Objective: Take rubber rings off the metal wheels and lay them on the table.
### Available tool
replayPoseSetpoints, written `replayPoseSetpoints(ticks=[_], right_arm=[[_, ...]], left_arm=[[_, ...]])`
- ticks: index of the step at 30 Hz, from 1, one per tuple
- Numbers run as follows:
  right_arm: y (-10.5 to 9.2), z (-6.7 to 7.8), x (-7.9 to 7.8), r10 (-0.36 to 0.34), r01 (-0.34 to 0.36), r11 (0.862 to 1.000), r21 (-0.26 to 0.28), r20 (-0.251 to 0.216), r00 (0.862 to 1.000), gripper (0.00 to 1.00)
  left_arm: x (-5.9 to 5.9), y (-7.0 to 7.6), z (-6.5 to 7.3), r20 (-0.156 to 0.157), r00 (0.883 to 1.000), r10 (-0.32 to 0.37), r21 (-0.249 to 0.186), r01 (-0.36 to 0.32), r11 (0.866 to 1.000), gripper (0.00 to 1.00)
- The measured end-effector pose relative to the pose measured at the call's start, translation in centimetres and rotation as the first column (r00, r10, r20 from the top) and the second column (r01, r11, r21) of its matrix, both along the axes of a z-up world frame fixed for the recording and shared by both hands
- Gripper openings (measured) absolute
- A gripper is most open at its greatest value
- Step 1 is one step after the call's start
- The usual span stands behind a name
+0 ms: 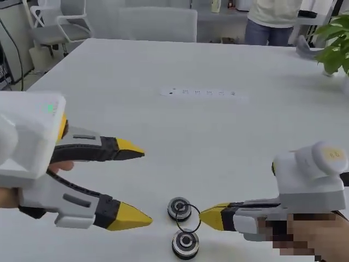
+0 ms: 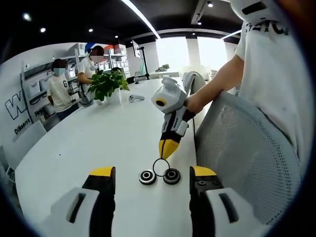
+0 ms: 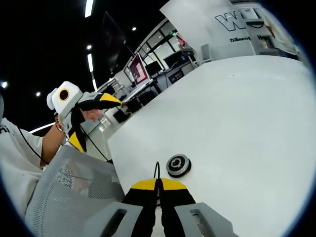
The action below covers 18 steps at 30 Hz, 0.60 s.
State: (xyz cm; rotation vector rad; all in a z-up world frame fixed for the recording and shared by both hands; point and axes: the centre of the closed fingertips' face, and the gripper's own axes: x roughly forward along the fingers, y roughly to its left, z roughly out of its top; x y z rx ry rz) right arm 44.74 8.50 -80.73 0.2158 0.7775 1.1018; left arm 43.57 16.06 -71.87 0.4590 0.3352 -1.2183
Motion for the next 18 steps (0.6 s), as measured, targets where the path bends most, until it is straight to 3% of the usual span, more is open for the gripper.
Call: replayPoseSetpoints(ticks=[8,18], right_arm=[[0.1,0.1,-0.1,0.003,-0.003,1.0,0.006,0.001,1.0,0.0],[-0.2,0.2,0.1,-0.013,0.013,1.0,0.023,-0.009,1.0,0.0]], left_arm=[[-0.4,3.4,0.0,-0.003,0.994,0.109,-0.009,-0.109,0.994,0.63],[-0.7,7.2,0.2,-0.008,0.962,0.273,-0.057,-0.273,0.96,0.7]])
